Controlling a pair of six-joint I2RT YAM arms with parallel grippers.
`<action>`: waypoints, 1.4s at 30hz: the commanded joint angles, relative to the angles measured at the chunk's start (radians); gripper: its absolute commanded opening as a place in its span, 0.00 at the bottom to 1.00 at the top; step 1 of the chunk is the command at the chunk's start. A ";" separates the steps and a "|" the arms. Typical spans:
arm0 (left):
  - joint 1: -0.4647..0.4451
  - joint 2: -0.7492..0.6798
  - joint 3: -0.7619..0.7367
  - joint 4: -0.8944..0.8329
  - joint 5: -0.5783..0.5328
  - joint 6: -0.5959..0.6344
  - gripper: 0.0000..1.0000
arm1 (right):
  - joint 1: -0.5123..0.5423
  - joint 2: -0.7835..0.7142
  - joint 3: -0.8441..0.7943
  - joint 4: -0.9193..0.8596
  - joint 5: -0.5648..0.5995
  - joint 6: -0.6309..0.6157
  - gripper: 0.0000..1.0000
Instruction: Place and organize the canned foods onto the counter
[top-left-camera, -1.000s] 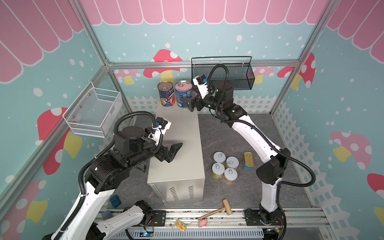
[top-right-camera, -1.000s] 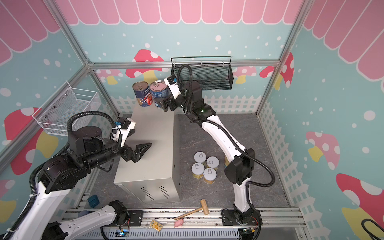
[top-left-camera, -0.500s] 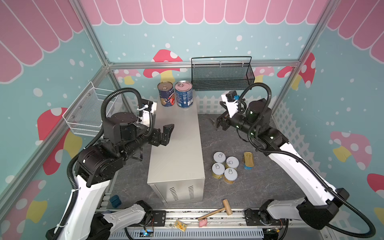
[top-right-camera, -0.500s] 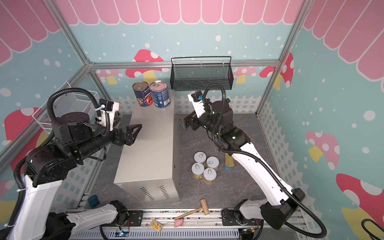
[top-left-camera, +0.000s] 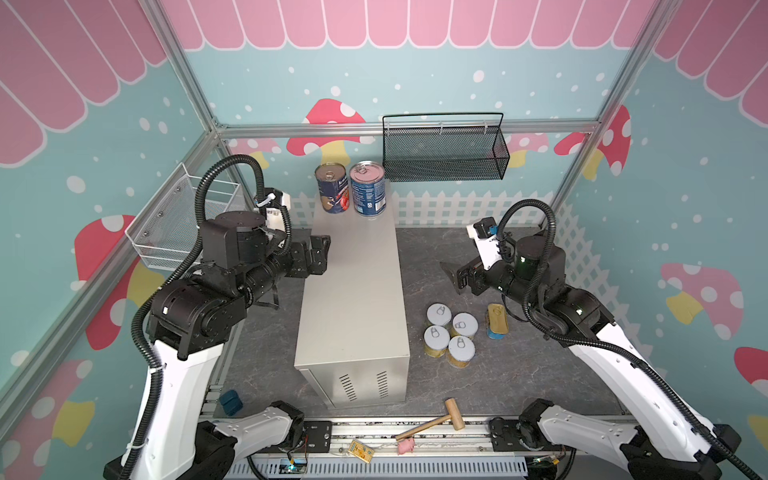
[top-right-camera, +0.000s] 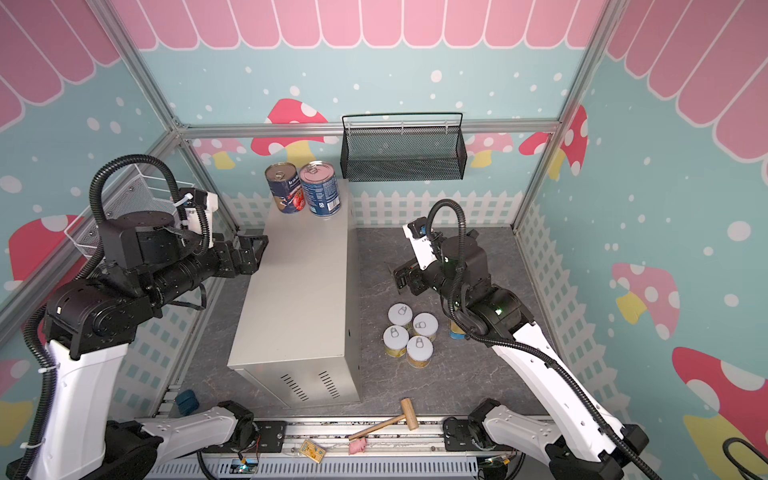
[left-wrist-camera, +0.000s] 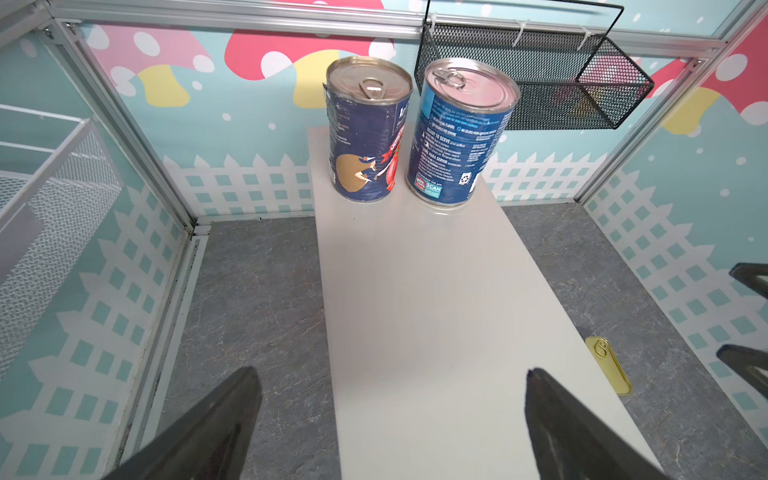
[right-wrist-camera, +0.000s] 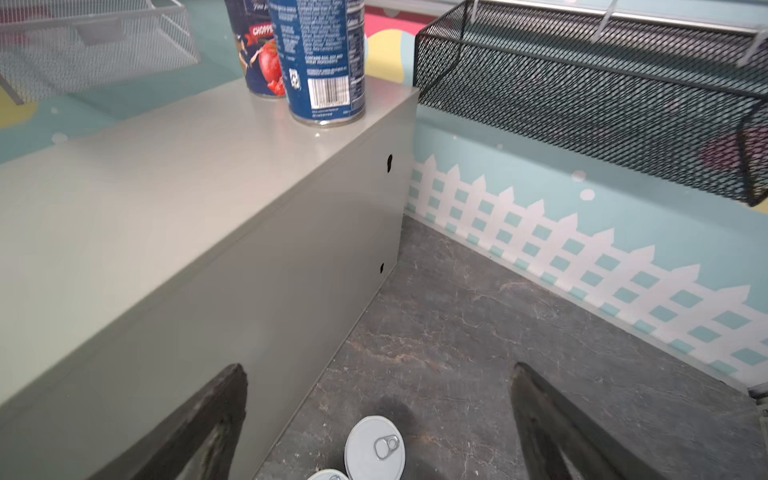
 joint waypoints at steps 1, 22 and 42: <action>0.023 -0.018 0.001 -0.023 0.046 0.020 0.99 | 0.002 0.042 0.017 0.023 -0.085 -0.042 0.99; 0.029 -0.080 -0.182 0.075 0.166 0.172 0.99 | 0.003 0.583 0.443 0.223 -0.208 -0.036 0.99; 0.029 -0.101 -0.230 0.122 0.184 0.172 0.99 | 0.001 0.866 0.728 0.167 -0.087 -0.002 0.99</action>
